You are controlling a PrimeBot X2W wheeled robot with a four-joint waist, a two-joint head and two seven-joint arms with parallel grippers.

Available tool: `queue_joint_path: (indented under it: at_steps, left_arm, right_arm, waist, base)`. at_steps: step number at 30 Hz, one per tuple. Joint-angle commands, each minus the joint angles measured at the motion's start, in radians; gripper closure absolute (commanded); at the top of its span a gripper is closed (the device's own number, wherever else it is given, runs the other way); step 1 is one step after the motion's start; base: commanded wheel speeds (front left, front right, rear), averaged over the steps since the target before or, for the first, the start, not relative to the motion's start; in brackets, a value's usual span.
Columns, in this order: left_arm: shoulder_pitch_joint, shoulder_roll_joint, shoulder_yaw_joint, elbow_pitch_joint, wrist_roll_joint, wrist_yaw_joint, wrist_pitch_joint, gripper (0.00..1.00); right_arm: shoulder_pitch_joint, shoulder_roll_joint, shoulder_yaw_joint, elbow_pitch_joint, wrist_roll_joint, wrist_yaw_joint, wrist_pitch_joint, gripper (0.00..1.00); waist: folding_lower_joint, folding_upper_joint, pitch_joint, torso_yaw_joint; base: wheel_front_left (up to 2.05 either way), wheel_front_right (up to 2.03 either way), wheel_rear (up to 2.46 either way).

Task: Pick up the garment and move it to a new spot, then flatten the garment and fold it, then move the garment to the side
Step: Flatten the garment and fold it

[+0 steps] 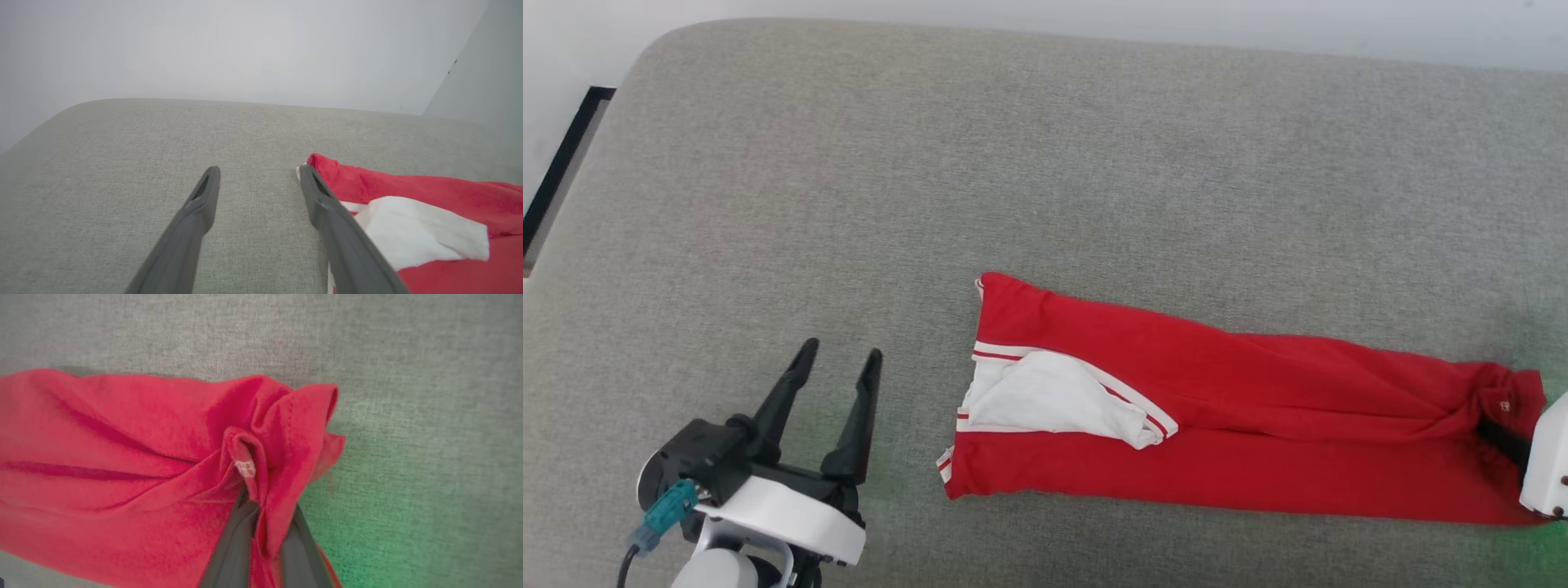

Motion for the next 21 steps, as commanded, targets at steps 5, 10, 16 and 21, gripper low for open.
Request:
queue_joint_path:
  at_steps: [5,10,16,21]
  left_arm:
    - [0.016,-0.009,0.031,-0.01,0.035,0.001,-0.005,0.0]
    - [0.024,-0.008,0.051,-0.012,0.061,0.001,-0.005,0.0]
    - [0.029,-0.016,0.079,-0.016,0.075,0.001,-0.005,0.0]
    - [0.031,-0.021,0.09,-0.013,0.089,0.001,-0.005,0.0]
  right_arm:
    - [-0.026,0.004,-0.04,0.024,-0.026,-0.005,-0.032,1.0]
    - [-0.046,-0.029,-0.13,0.02,-0.035,-0.004,-0.061,1.0]
    - [-0.06,-0.095,-0.283,0.04,-0.06,-0.004,-0.071,1.0]
    - [-0.064,-0.119,-0.353,0.038,-0.076,-0.003,-0.053,1.0]
  waist:
    - [0.0,-0.0001,0.01,-0.03]
    - [0.0,-0.0001,0.018,-0.06]
    - [0.0,-0.0001,0.02,-0.09]
    - [0.0,-0.0001,0.016,-0.104]
  base:
    - [0.0,0.0,0.0]
    - [0.0,0.0,0.0]
    - [0.0,0.0,0.0]
    - [0.0,0.0,0.0]
